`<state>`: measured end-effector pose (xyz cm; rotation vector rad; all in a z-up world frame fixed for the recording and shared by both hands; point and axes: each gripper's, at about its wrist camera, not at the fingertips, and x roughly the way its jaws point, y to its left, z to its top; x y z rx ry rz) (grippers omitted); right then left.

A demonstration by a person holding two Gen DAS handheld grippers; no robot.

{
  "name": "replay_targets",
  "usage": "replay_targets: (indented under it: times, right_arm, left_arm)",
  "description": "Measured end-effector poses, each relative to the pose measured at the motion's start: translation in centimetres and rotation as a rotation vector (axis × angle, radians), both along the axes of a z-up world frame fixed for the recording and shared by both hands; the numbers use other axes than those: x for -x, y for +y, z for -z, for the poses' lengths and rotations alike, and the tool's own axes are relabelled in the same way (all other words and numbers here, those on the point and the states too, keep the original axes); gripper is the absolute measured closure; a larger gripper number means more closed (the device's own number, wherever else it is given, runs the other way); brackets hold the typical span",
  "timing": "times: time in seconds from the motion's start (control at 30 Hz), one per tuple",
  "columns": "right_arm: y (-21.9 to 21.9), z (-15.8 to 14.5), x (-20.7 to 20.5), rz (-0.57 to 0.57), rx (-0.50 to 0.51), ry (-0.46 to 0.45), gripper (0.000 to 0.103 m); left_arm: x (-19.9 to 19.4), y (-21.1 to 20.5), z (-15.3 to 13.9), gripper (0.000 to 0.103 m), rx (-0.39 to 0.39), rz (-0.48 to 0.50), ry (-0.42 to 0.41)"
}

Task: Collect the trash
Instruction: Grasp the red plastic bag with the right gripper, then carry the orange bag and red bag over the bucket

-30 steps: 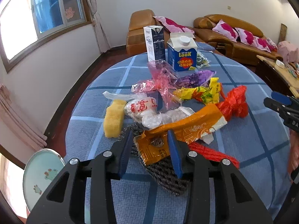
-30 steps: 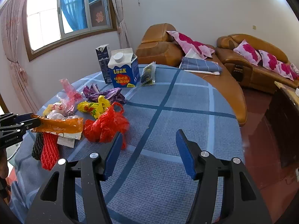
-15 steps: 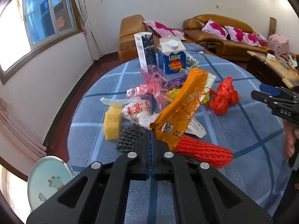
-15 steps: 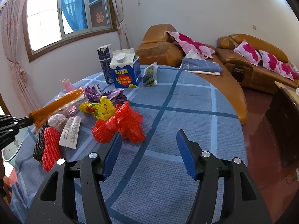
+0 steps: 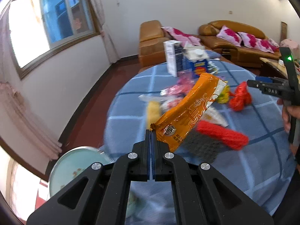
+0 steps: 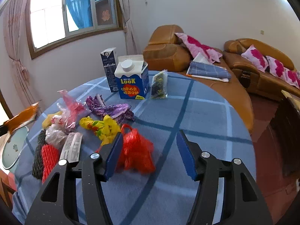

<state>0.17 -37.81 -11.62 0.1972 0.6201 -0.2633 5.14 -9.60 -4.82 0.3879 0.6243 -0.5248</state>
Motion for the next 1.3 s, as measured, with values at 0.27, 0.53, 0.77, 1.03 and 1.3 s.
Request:
replay_targets:
  times: [0.27,0.53,0.77,1.03,1.3]
  right_arm:
    - [0.6,1.2,-2.1,-0.137,-0.062,0.092,0.096]
    - [4.4,-3.7,-0.3,-0.154,-0.056,-0.060,0.098]
    - [9.7,-5.8,-3.2,-0.238,-0.033,-0.101,0.098]
    - [16.4,-5.0,-6.8,-0.341,-0.034,-0.087,0.098]
    - [21.4,-4.7,-9.1,-0.424,-0.013,-0.077,0.098]
  left_arm:
    - [-1.1,5.7,1.4,0.103,-0.025,-0.116,0.023]
    - [-1.2,9.4,1.4,0.103,-0.052,-0.211,0.018]
    - [-1.2,12.8,1.4,0.103,-0.079,-0.305,0.021]
    - [-1.6,16.0,1.9,0.103,-0.099,-0.396,0.042]
    - [-1.6,18.0,2.0,0.103,-0.111,-0.460,0.033]
